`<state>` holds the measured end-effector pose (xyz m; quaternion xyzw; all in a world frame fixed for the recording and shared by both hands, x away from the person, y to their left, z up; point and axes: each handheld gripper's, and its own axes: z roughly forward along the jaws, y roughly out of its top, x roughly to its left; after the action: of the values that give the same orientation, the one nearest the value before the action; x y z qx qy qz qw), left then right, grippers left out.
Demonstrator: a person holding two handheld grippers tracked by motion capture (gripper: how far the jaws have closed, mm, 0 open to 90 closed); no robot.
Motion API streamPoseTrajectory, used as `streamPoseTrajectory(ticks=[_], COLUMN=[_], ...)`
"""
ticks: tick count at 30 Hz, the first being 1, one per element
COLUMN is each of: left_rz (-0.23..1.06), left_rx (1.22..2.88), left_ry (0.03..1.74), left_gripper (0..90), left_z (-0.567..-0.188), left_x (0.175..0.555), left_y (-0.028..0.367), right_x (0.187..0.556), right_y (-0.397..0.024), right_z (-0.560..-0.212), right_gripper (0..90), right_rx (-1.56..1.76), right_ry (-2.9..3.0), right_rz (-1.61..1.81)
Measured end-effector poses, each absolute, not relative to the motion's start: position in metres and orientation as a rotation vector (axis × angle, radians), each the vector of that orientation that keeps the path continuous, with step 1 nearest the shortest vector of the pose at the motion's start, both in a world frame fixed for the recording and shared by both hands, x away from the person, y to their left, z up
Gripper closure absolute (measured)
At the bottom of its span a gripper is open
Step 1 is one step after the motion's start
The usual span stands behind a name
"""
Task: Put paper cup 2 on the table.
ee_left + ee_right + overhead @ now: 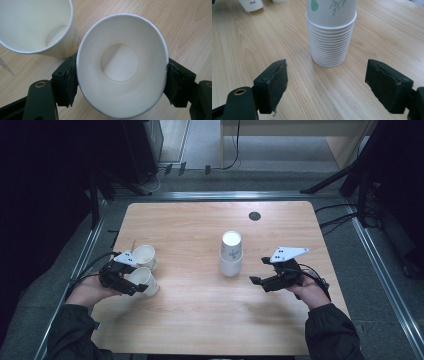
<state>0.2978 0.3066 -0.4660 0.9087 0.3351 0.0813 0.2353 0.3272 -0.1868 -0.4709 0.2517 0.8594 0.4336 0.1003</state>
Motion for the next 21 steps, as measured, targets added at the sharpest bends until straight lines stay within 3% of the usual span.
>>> streamPoseTrajectory(ticks=[10,21], left_rz=[0.258,0.209], left_rx=[2.538,2.502], left_ry=[0.923,0.950], left_gripper=[22.4,18.5], left_z=[-0.4719,-0.4725], left_x=[0.3002,0.3026], left_y=[0.3021,0.3003], right_x=[0.3277,0.3281], right_y=[-0.1878,-0.1895], right_z=[-0.4709,-0.4698], right_gripper=[18.8,18.8], right_rx=[0.755,0.757], right_ry=[2.539,2.537], right_rz=[1.278,1.278])
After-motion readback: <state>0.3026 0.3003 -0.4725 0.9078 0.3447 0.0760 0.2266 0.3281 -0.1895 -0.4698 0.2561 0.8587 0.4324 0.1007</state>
